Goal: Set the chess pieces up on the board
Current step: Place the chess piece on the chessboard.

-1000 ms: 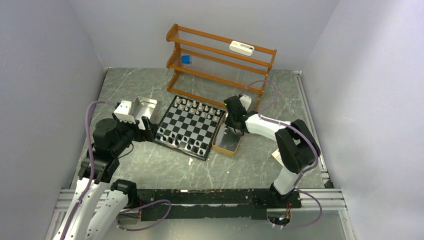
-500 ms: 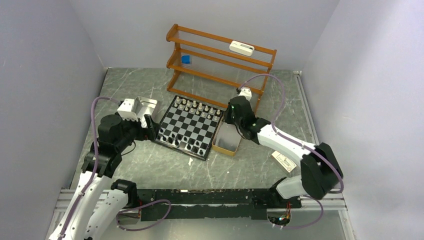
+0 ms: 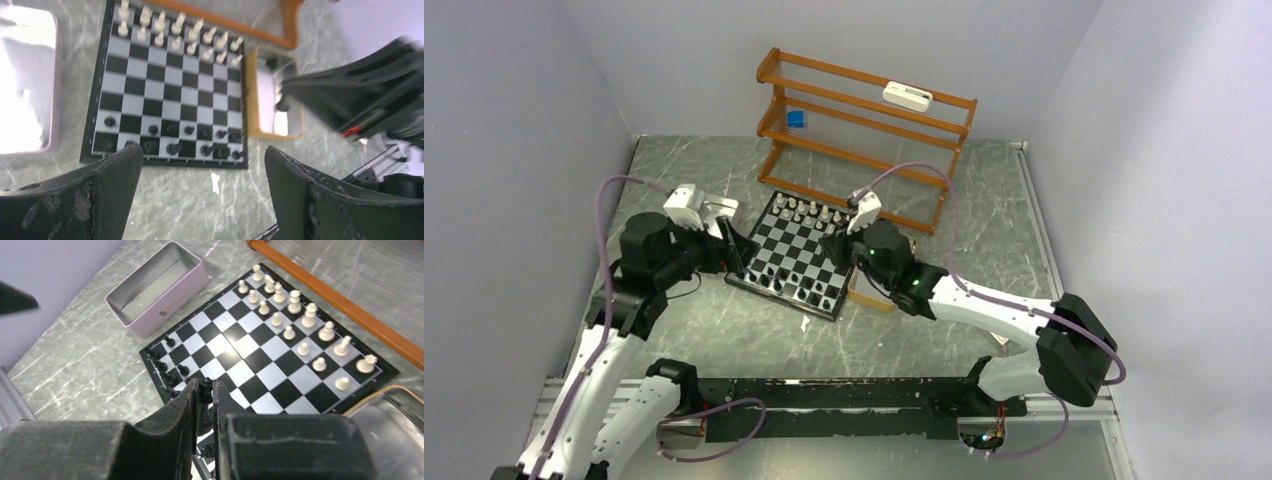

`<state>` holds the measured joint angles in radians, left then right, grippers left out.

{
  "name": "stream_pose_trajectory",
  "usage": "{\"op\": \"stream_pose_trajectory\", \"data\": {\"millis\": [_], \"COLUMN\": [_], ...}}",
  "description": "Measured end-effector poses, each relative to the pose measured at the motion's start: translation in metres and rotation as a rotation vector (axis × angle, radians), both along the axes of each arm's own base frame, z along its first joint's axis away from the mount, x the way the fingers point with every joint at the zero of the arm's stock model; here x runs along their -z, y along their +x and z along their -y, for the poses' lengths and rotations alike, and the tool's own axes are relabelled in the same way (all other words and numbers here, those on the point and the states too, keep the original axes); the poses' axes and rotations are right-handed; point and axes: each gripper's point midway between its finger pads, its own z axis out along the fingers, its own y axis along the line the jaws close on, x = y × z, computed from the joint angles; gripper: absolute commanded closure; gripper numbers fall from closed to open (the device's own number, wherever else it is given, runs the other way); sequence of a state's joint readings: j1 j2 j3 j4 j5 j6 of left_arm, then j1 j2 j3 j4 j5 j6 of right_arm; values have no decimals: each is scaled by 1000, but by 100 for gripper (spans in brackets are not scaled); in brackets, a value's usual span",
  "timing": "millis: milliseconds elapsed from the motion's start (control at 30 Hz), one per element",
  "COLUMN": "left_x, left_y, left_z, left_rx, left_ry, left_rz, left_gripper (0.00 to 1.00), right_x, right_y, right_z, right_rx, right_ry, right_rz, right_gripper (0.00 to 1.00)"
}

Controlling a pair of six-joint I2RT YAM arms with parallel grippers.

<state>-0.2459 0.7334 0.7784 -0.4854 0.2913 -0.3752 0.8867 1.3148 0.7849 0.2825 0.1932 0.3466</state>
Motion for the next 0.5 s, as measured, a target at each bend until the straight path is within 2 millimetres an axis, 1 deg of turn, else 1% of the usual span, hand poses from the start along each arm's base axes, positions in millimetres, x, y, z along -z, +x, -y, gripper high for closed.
{"op": "stream_pose_trajectory", "data": {"millis": [33,133,200,233,300,367,500], "left_x": [-11,-61,-90,-103,-120,-121,-102], "left_y": [-1,-9,-15,-19,-22,-21,-18], "left_z": [0,-3,-6,-8,-12,-15,-22], "left_rx": [0,-4,-12,-17,-31,-47,-91], "left_ry": [-9,-42,-52,-55,-53,-46,-21], "left_rz": [29,162,239,270,314,318,257], "left_gripper": [4,5,6,6,6,6,7], "right_x": [0,5,12,18,27,37,48], "right_y": [-3,-10,-15,-18,-25,-33,-47], "right_z": [-6,-22,-31,-36,-46,-59,-78], "right_rx": [-19,-63,-95,-112,-149,-194,-270], "right_ry": [-1,-4,-9,-16,-32,-54,-84], "right_rz": [10,35,53,59,74,97,149], "right_gripper": [86,86,86,86,86,86,85]}}
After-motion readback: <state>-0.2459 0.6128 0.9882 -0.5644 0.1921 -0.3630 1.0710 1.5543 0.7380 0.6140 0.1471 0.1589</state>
